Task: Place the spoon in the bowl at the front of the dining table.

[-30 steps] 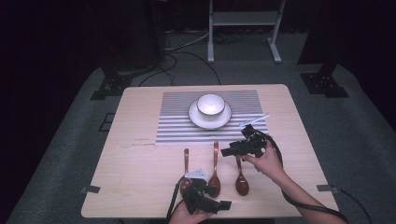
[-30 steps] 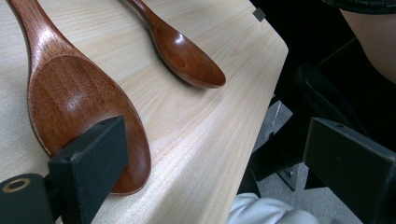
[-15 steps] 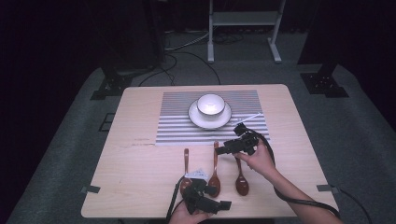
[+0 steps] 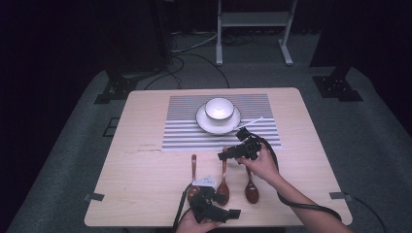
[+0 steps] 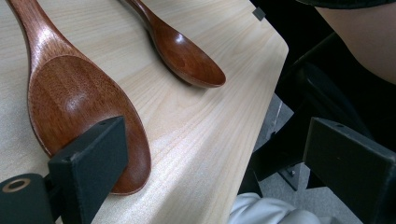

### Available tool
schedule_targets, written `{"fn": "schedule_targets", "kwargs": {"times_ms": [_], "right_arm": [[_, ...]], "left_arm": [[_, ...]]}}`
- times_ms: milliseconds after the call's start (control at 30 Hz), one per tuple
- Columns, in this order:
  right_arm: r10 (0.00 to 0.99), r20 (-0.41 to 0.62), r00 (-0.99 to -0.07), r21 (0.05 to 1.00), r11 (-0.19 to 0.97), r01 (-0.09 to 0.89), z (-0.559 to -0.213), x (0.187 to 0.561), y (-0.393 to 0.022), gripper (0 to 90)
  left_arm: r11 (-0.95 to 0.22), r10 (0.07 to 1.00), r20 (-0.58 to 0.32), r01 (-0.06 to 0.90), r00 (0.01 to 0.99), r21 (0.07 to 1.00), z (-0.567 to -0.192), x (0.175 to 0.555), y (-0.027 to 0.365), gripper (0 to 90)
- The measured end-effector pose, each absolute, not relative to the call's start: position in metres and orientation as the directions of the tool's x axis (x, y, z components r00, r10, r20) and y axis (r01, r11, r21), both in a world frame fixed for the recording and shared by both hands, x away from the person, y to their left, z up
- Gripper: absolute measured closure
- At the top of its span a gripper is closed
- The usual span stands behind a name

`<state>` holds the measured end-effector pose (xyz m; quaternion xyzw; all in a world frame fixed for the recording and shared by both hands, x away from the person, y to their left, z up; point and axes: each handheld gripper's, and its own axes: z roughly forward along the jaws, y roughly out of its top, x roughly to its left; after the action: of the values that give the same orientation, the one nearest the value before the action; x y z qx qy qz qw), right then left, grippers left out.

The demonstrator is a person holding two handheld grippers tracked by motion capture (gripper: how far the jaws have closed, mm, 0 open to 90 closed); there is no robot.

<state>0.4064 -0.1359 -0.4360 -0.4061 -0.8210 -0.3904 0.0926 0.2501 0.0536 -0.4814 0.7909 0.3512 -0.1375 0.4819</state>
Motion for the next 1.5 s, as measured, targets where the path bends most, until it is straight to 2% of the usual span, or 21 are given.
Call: {"fn": "schedule_targets", "kwargs": {"times_ms": [233, 567, 667, 700, 867, 1167, 1500], "right_arm": [[0.599, 0.499, -0.626, 0.541, 0.349, 0.765, -0.439, 0.409, -0.137, 65.3], [0.591, 0.543, -0.597, 0.527, 0.314, 0.790, -0.436, 0.410, -0.140, 70.6], [0.589, 0.551, -0.591, 0.526, 0.305, 0.794, -0.435, 0.410, -0.140, 73.6], [0.583, 0.569, -0.580, 0.524, 0.287, 0.802, -0.432, 0.411, -0.141, 77.6], [0.547, 0.628, -0.554, 0.509, 0.250, 0.824, -0.425, 0.413, -0.144, 82.3], [0.534, 0.652, -0.538, 0.523, 0.197, 0.829, -0.404, 0.418, -0.158, 83.0], [0.580, 0.637, -0.508, 0.547, 0.124, 0.828, -0.384, 0.434, -0.173, 82.9]], "left_arm": [[-0.290, 0.419, -0.558, 0.687, 0.717, 0.666, -0.482, 0.251, 0.054, 5.5], [-0.281, 0.425, -0.565, 0.697, 0.707, 0.660, -0.481, 0.251, 0.055, 5.4], [-0.270, 0.429, -0.574, 0.706, 0.697, 0.655, -0.479, 0.251, 0.057, 5.3], [-0.254, 0.432, -0.575, 0.705, 0.695, 0.662, -0.476, 0.251, 0.061, 5.3], [-0.209, 0.449, -0.563, 0.694, 0.694, 0.689, -0.468, 0.254, 0.071, 5.3], [-0.172, 0.496, -0.536, 0.682, 0.683, 0.711, -0.463, 0.259, 0.085, 5.3], [-0.171, 0.506, -0.534, 0.686, 0.677, 0.707, -0.465, 0.261, 0.087, 5.3]]}}
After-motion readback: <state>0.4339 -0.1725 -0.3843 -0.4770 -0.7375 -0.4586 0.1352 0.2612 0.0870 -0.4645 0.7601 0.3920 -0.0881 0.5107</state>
